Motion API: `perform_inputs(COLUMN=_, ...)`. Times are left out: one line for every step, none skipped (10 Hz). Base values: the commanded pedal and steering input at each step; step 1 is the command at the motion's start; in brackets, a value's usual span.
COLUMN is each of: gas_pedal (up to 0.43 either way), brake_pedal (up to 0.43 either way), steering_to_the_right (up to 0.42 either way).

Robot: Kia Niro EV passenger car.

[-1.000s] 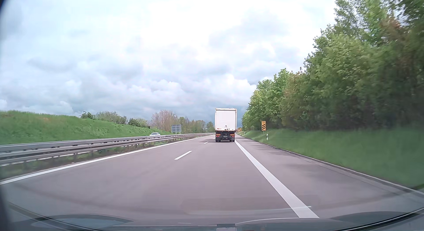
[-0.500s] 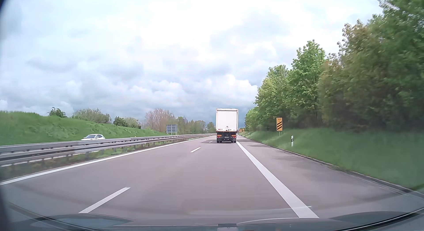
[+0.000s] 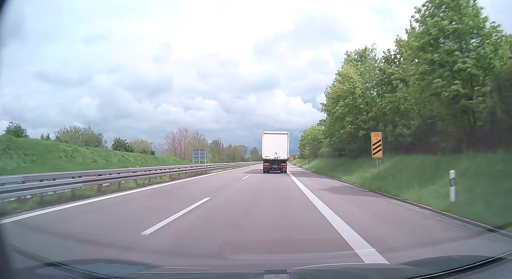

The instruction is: Follow the waypoints while adhering to traffic rules and regulations

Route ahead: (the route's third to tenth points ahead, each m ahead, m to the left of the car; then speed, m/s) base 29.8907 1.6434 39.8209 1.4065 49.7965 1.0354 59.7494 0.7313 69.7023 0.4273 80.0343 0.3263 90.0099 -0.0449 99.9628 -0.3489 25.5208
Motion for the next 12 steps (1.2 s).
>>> perform_inputs(gas_pedal=0.220, brake_pedal=0.012, steering_to_the_right=0.000)
perform_inputs(gas_pedal=0.220, brake_pedal=0.012, steering_to_the_right=0.001)
perform_inputs(gas_pedal=0.220, brake_pedal=0.012, steering_to_the_right=0.003)
perform_inputs(gas_pedal=0.220, brake_pedal=0.012, steering_to_the_right=0.003)
perform_inputs(gas_pedal=0.220, brake_pedal=0.012, steering_to_the_right=0.002)
perform_inputs(gas_pedal=0.220, brake_pedal=0.012, steering_to_the_right=0.002)
perform_inputs(gas_pedal=0.220, brake_pedal=0.012, steering_to_the_right=0.001)
perform_inputs(gas_pedal=0.220, brake_pedal=0.012, steering_to_the_right=0.001)
perform_inputs(gas_pedal=0.220, brake_pedal=0.012, steering_to_the_right=0.001)
perform_inputs(gas_pedal=0.220, brake_pedal=0.012, steering_to_the_right=0.001)
perform_inputs(gas_pedal=0.220, brake_pedal=0.012, steering_to_the_right=0.001)
perform_inputs(gas_pedal=0.220, brake_pedal=0.012, steering_to_the_right=0.001)
